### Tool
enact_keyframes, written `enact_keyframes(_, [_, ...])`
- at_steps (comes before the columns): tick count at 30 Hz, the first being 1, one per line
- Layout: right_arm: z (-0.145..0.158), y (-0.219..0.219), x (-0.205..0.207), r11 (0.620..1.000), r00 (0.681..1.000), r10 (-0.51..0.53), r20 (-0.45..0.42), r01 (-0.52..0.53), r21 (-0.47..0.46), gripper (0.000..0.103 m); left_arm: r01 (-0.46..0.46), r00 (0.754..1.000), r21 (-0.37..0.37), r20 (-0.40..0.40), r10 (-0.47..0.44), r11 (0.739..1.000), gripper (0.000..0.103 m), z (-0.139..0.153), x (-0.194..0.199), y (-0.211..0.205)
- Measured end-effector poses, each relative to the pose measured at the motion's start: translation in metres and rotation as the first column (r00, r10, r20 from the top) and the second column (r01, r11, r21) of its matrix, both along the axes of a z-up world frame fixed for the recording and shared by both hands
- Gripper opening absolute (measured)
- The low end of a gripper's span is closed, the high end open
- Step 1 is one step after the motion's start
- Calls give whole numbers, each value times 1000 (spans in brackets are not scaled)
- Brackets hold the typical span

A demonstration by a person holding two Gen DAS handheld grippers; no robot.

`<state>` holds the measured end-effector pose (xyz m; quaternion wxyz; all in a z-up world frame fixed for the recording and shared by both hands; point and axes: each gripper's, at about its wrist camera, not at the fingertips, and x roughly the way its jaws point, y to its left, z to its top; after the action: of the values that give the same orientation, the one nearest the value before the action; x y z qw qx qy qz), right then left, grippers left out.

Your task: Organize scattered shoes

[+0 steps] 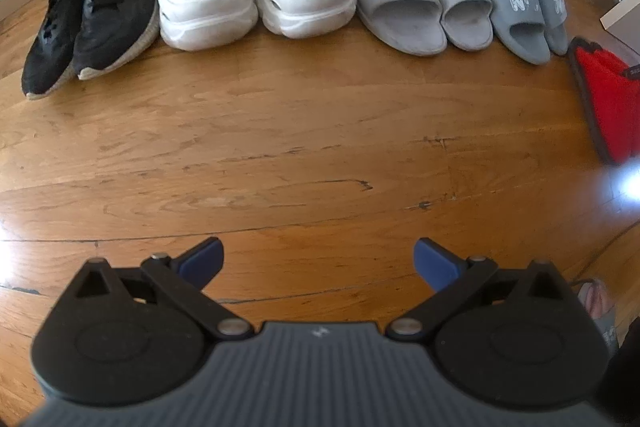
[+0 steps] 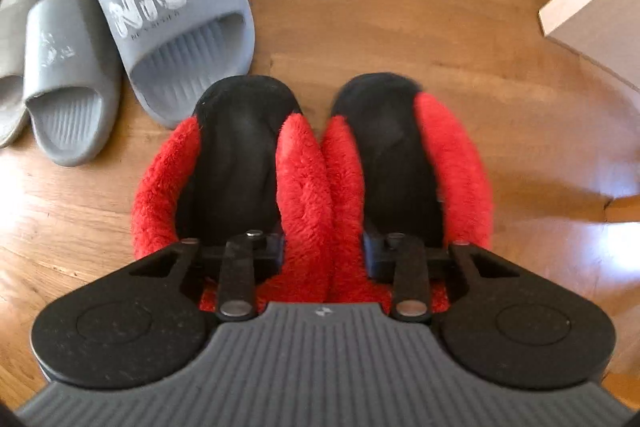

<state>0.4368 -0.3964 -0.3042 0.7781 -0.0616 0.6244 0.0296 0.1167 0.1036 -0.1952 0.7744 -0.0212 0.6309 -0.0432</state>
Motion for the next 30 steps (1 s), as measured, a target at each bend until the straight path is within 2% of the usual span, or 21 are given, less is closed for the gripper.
enact_keyframes(6, [23, -28, 22, 999, 996, -33, 87, 36, -33, 29, -3, 1000, 13, -26, 4, 1000, 102, -6, 0, -5])
enact_keyframes(10, [25, -15, 83, 996, 991, 23, 136, -11, -87, 29, 7, 1000, 21, -20, -6, 1000, 102, -4, 0, -10])
enact_keyframes(12, [17, -8, 110, 997, 989, 17, 150, -5, -83, 31, 10, 1000, 24, -17, -10, 1000, 102, -4, 0, -11])
enact_keyframes(14, [5, 1, 150, 993, 987, -68, 149, 81, -87, 37, 8, 1000, 33, -19, -7, 999, 102, -6, 3, -13])
enact_keyframes(16, [2, 15, 169, 981, 979, -108, 173, 132, -139, 45, 2, 1000, 24, -12, -1, 1000, 102, -6, 5, -13])
enact_keyframes(17, [7, 27, 174, 976, 969, -111, 220, 148, -161, 45, 2, 1000, 17, -5, -2, 1000, 102, -4, 5, -13])
enact_keyframes(18, [18, 36, 171, 976, 954, -107, 279, 155, -155, 53, 2, 1000, 17, -3, -2, 1000, 102, -4, 4, -13])
enact_keyframes(19, [41, 54, 163, 993, 924, -74, 375, 104, -62, 67, 1, 1000, 18, 5, -1, 1000, 102, -2, 3, -11])
enact_keyframes(20, [51, 62, 159, 998, 910, -48, 411, 57, -10, 76, 0, 1000, 19, 10, 0, 1000, 102, -1, 3, -10])
enact_keyframes(21, [56, 67, 156, 1000, 903, -26, 428, 17, 26, 90, -6, 1000, 23, 10, 6, 1000, 102, -1, 2, -8])
enact_keyframes(22, [62, 80, 152, 993, 905, 40, 424, -84, 86, 95, -20, 1000, 30, 2, 20, 999, 102, -2, 0, -4])
enact_keyframes(23, [68, 94, 147, 968, 901, 119, 418, -198, 152, 95, -28, 1000, 32, -4, 28, 999, 102, -3, 1, -3])
enact_keyframes(26, [60, 129, 144, 920, 886, 275, 374, -356, 165, 98, -54, 998, 31, -17, 54, 998, 102, -5, 1, 1])
enact_keyframes(29, [25, 155, 150, 918, 896, 338, 287, -381, 109, 98, -55, 998, 19, -6, 55, 998, 102, -1, 1, 2])
enact_keyframes(30, [2, 161, 154, 936, 914, 335, 230, -352, 32, 95, -51, 999, 15, 0, 51, 999, 102, 0, 1, 2])
